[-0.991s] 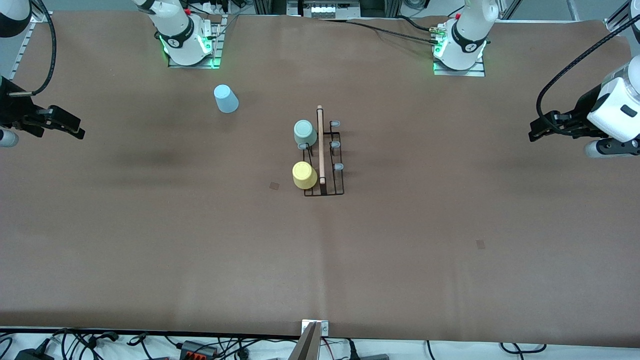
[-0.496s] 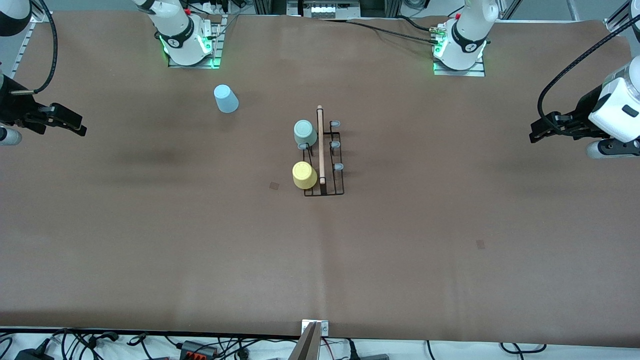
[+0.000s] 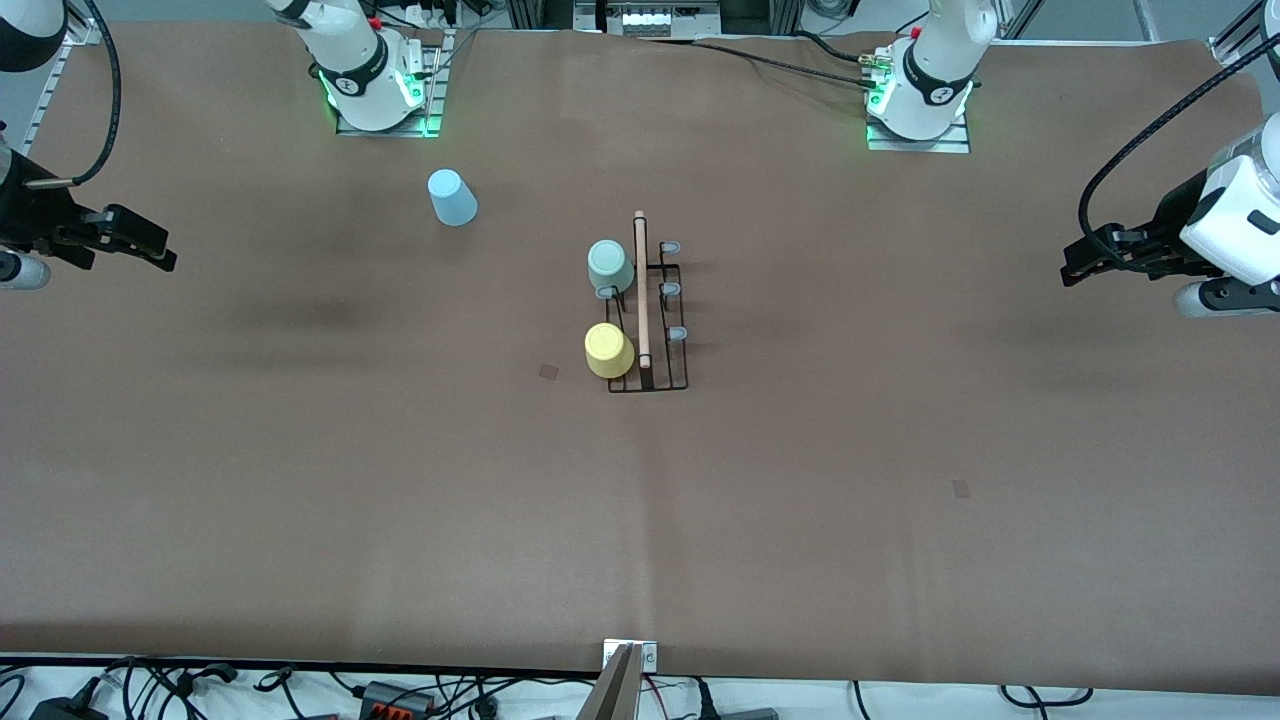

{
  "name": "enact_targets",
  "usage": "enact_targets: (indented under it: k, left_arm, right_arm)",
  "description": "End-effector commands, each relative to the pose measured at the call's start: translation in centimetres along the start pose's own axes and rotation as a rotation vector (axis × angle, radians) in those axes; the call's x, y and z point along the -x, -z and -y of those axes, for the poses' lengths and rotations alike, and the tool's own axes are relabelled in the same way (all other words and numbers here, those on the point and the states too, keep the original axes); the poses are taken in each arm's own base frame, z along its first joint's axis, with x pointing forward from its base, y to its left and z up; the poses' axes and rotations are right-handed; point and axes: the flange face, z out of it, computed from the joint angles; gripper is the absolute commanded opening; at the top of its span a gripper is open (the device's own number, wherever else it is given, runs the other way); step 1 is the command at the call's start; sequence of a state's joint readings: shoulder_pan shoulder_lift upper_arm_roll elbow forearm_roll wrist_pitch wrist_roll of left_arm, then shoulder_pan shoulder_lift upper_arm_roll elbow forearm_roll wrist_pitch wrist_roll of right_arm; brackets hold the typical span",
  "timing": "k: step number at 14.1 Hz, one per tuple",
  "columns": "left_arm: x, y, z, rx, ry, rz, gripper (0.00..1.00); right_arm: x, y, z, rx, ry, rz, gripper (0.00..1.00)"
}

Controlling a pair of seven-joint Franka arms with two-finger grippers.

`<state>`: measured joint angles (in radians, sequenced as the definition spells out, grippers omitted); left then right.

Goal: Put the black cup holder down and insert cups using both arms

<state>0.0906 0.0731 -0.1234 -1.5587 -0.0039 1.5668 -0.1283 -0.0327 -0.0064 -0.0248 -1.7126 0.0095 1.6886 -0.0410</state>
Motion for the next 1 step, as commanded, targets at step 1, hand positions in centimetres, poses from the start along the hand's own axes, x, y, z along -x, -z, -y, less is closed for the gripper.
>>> enact_targets:
  k: [1]
  left_arm:
    - [-0.13,0.51,0.15,-0.002,-0.006,-0.01,1.0]
  right_arm:
    - [0.84,0.39,-0.07,0.014,0.015,0.0,1.0]
